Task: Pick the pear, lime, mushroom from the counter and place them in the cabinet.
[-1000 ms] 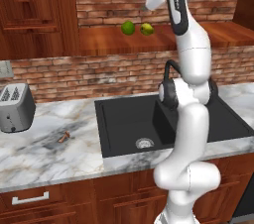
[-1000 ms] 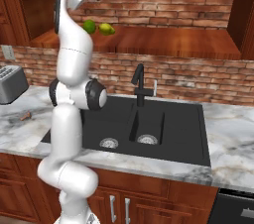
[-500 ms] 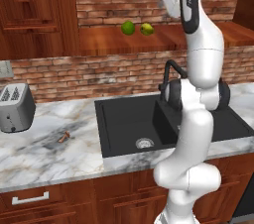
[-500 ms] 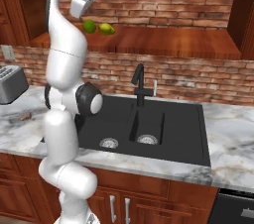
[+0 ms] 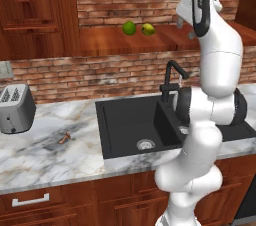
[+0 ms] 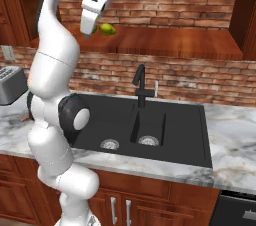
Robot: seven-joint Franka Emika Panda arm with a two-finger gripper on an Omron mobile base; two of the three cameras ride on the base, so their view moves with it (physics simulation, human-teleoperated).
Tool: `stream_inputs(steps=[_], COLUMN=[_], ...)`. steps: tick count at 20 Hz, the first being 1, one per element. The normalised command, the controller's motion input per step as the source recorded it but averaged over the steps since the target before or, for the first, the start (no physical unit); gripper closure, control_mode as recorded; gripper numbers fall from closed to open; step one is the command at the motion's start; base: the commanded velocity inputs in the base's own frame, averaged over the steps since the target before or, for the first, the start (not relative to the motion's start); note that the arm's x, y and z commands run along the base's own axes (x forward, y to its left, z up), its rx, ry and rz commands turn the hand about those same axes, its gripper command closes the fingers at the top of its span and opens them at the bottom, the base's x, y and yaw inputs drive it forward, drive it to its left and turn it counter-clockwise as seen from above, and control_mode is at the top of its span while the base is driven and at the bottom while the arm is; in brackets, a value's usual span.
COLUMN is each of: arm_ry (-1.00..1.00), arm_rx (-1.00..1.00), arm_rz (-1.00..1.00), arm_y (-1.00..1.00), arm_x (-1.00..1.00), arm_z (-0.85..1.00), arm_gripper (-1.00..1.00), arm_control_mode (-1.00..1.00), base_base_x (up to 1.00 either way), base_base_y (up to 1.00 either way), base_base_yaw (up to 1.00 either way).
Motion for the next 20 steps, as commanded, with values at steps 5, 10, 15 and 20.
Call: stream_inputs(steps=[5, 10, 15, 20], arm_ry=[-0.15, 0.06, 0.37, 0.11], arm_rx=[-0.03, 0.0, -0.02, -0.14], arm_rz=[0.0, 0.04, 0.16, 0.28], arm_y=[0.0, 0.5, 0.92, 0.72], arm_x=[-1.0, -1.0, -0.81, 0.0], arm_z=[-1.0, -0.29, 0.54, -0.61], arm_gripper=[-1.0, -1.0, -1.0, -1.0], arm_control_mode=[-1.0, -1.0, -1.0, -1.0], base_base_x=[0.0, 0.0, 0.0, 0.0], base_base_y=[0.0, 0.0, 0.0, 0.0], base_base_yaw=[0.0, 0.0, 0.0, 0.0])
